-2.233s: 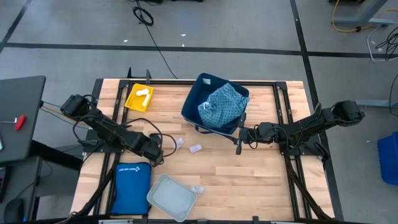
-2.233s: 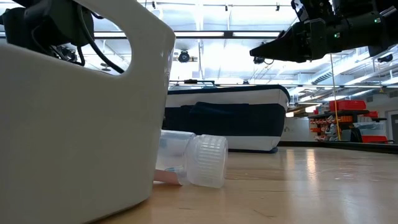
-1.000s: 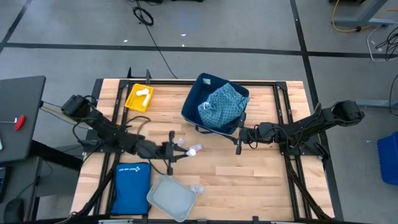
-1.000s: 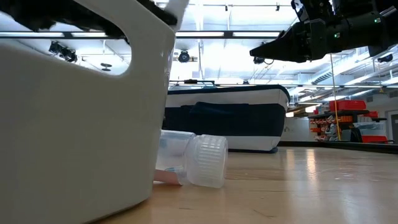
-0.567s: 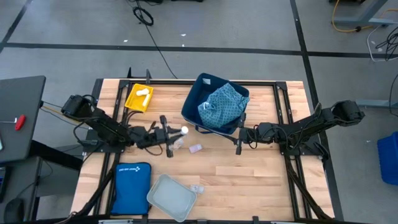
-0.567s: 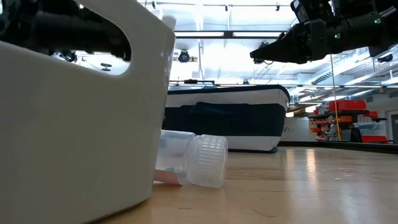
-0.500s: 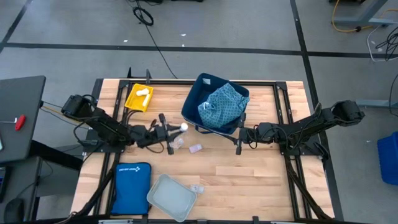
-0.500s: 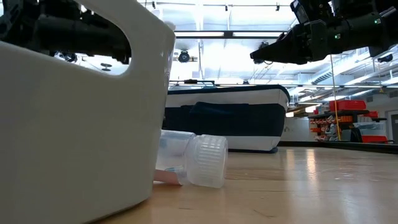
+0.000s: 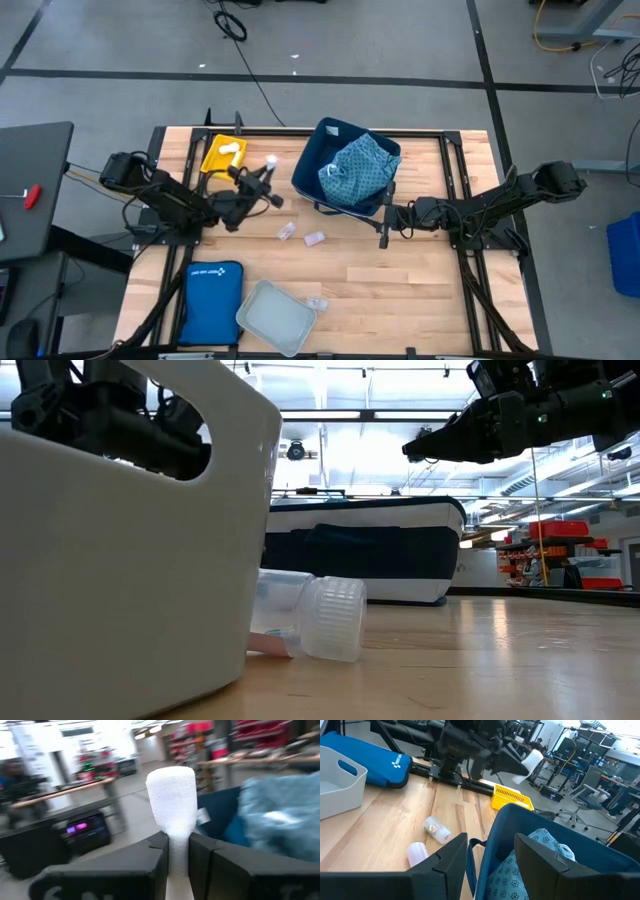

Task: Pick & place medical supplies in basket/bin
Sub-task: Put the white rolled gauze into the yellow bin

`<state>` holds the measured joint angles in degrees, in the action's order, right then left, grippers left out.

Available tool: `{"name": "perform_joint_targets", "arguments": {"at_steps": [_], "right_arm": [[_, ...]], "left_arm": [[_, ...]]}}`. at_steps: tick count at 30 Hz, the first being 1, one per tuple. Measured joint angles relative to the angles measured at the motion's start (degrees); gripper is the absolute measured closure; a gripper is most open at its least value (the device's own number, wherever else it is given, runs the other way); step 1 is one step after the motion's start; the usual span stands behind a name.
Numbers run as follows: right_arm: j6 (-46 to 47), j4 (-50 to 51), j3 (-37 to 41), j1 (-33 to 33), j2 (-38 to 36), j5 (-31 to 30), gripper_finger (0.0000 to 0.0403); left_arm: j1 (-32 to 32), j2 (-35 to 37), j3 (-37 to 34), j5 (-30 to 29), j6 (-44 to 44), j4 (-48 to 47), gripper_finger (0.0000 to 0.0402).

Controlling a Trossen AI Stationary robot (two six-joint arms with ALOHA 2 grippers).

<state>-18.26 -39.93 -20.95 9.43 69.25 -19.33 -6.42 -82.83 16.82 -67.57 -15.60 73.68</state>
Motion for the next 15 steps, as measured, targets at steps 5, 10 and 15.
{"name": "perform_joint_targets", "arguments": {"at_steps": [5, 10, 15], "right_arm": [[0.0, 0.0, 0.0, 0.0, 0.0, 0.0, 0.0231], [0.0, 0.0, 0.0, 0.0, 0.0, 0.0, 0.0231], [0.0, 0.1, 0.0, 0.0, 0.0, 0.0, 0.0231]], "left_arm": [[3.0, 0.0, 0.0, -7.3, -1.7, -2.8, 0.0359], [6.9, 0.0, 0.0, -9.4, -0.2, -3.8, 0.0359], [10.6, 0.0, 0.0, -9.8, 7.9, -3.8, 0.0359]]}}
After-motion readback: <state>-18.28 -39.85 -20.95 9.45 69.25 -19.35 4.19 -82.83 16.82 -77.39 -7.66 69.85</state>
